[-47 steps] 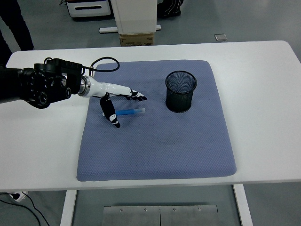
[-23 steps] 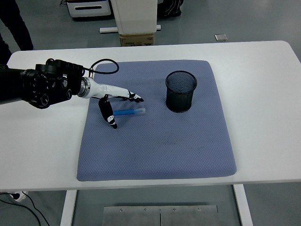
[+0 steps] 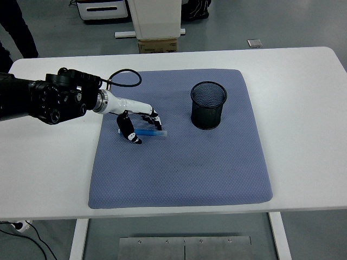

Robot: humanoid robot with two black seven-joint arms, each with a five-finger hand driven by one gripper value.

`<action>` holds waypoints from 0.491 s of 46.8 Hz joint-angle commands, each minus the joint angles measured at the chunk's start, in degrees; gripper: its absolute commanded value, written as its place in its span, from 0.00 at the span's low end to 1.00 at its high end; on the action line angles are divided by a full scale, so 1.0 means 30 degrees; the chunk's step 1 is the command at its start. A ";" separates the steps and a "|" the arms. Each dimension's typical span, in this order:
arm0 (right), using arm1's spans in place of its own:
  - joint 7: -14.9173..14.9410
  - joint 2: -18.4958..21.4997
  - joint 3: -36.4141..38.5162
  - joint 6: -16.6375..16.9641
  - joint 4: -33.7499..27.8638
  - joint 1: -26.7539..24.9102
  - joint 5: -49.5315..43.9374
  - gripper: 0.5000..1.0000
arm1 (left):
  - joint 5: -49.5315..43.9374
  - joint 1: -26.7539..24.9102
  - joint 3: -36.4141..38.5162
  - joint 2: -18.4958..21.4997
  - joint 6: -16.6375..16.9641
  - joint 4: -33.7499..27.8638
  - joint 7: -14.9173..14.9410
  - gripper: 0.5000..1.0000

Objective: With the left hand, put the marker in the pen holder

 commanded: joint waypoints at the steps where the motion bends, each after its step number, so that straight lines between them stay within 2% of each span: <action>1: 0.0001 0.0000 0.0001 -0.0003 0.0000 0.0000 0.0009 1.00 | 0.0037 0.0001 0.0000 -0.0002 -0.0009 -0.0002 -0.0002 0.37; 10: 0.0001 0.0000 0.0001 -0.0003 0.0000 0.0000 0.0009 1.00 | 0.0037 0.0001 0.0000 -0.0032 -0.0009 -0.0002 -0.0002 0.29; 11: 0.0001 0.0000 0.0001 -0.0003 0.0000 0.0000 0.0009 1.00 | 0.0066 0.0001 0.0000 -0.0061 -0.0009 -0.0002 -0.0002 0.25; 23: 0.0001 0.0000 0.0001 -0.0003 0.0000 0.0000 -0.0020 1.00 | 0.0066 0.0030 0.0000 -0.0149 -0.0009 0.0057 -0.0002 0.16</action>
